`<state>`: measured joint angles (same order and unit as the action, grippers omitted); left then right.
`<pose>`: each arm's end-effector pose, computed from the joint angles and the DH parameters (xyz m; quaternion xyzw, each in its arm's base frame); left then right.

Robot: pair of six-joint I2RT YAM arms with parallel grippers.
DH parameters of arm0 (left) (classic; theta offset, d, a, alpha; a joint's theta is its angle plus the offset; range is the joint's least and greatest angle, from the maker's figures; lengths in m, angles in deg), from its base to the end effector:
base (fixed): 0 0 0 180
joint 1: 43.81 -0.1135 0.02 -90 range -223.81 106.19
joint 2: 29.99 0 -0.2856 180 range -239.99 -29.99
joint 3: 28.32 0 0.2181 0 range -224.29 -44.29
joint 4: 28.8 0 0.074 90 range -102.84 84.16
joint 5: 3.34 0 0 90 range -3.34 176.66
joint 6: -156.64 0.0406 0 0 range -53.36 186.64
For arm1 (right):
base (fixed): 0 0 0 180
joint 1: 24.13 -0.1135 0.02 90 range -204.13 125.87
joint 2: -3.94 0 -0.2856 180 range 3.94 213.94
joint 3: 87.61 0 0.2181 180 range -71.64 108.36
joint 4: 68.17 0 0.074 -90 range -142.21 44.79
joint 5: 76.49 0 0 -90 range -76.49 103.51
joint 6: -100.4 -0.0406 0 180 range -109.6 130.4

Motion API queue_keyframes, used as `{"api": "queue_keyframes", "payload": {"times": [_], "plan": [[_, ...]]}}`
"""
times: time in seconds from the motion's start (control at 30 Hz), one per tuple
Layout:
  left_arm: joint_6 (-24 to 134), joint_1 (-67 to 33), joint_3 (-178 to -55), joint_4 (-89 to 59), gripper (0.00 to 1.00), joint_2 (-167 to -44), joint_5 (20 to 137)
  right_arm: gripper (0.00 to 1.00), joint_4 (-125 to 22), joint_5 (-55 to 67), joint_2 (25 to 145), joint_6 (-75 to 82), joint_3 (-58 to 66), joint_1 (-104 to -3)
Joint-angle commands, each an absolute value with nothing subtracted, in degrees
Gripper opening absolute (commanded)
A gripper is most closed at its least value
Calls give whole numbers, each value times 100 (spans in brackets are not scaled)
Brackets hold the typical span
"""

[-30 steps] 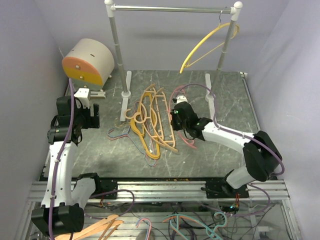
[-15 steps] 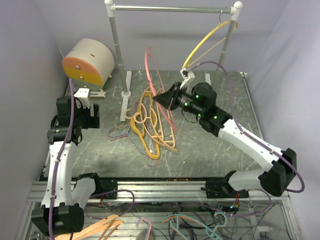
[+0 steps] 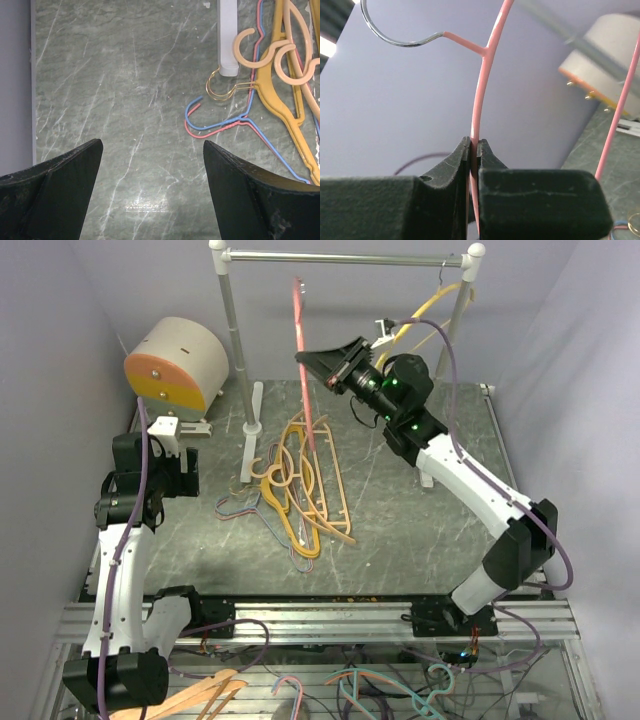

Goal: Organize the hangers

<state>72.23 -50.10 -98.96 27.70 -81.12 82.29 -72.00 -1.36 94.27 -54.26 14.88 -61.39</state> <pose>0.1373 0.0120 0.3398 0.0116 0.8943 0.0122 0.4471 0.2672 0.2164 0.4762 0.0410 0.6043 0.6641 0.4383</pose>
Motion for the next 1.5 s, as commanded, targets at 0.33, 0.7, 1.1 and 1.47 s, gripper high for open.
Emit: {"api": "queue_keyframes", "payload": {"times": [0.33, 0.7, 1.1, 1.47], "plan": [[7253, -4962, -9913, 2672, 94, -7975, 8151, 0, -5821, 1965, 8695, -5489, 1605, -5277], [7262, -4949, -9913, 2672, 93, -7959, 8173, 0, -5401, 1595, 7941, -4927, 1342, -4463], [7270, -4931, -9908, 2680, 93, -7989, 8170, 0, -5294, -330, 9150, -5555, 2450, -3303], [7280, -4912, -9911, 2680, 93, -8013, 8152, 0, -5674, -706, 9271, -5843, 2526, -3168]]}}
